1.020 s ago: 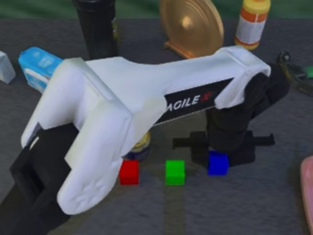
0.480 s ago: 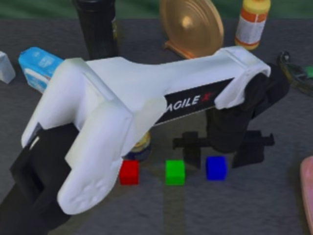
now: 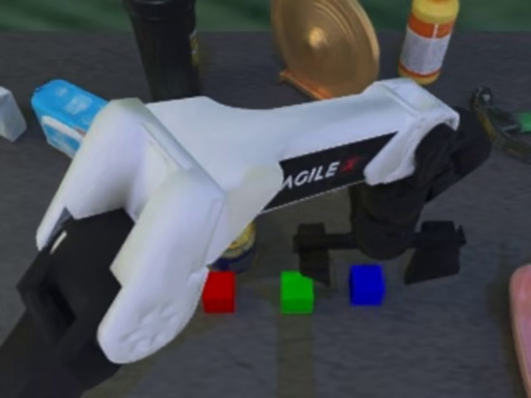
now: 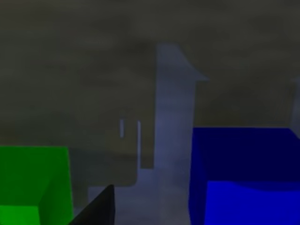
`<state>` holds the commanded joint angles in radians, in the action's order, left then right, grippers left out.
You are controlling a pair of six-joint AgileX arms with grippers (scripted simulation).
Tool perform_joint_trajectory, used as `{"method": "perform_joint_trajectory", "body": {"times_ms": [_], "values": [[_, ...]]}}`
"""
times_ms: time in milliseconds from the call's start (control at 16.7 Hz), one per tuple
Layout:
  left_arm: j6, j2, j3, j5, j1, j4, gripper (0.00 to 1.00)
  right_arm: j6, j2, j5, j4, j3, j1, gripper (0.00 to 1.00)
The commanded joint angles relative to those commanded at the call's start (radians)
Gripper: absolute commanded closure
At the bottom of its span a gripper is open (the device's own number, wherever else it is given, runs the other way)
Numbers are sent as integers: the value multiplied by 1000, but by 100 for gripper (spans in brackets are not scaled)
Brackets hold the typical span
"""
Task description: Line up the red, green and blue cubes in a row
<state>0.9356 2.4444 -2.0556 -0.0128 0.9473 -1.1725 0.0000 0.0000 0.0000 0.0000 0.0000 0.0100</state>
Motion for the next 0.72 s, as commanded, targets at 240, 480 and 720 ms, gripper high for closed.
{"method": "perform_joint_trajectory", "body": {"times_ms": [240, 480, 720], "values": [[0, 1, -42, 0, 0, -42, 0, 0, 0, 0, 0, 0, 0, 0], [4, -4, -190, 1, -10, -199, 0, 0, 0, 0, 0, 0, 0, 0], [4, -10, -260, 0, -16, -270, 0, 0, 0, 0, 0, 0, 0, 0]]}}
